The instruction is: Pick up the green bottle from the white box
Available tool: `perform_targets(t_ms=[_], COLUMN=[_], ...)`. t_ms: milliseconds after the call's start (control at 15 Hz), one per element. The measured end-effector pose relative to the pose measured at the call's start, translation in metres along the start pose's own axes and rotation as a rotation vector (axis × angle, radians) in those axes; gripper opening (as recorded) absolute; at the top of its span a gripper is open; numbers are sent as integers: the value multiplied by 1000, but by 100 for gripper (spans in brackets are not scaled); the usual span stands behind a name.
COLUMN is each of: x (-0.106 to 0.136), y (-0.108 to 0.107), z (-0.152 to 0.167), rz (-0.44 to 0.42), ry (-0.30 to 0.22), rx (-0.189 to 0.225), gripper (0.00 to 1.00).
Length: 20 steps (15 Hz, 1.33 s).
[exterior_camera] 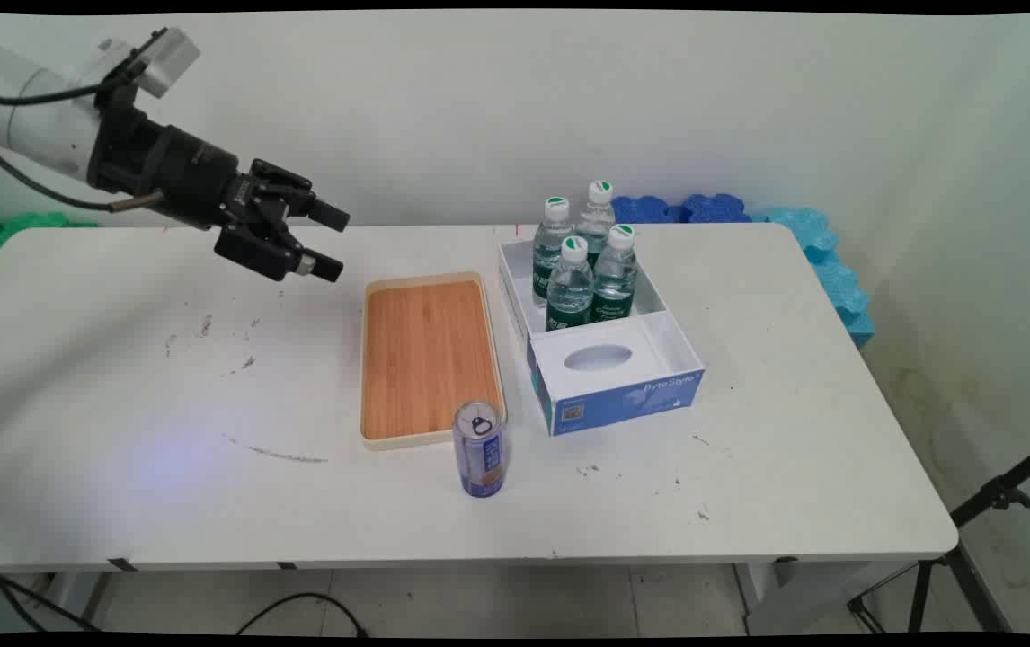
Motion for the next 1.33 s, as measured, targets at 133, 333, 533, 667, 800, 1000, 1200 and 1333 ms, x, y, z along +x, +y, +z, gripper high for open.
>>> perform_targets(t_ms=[133, 333, 533, 667, 800, 1000, 1200, 1333], x=[8, 27, 40, 44, 45, 41, 38, 37], y=[-1, -1, 0, 1, 0, -1, -3, -5], z=[6, 23, 46, 68, 90, 127, 162, 177], rz=[-28, -55, -61, -59, -56, -49, -36, -31], ry=[8, 27, 32, 25, 15, -3, -16, -21], rx=[0, 8, 20, 34, 48, 68, 92, 106], gripper=[100, 100, 100, 100, 100, 100, 100, 100])
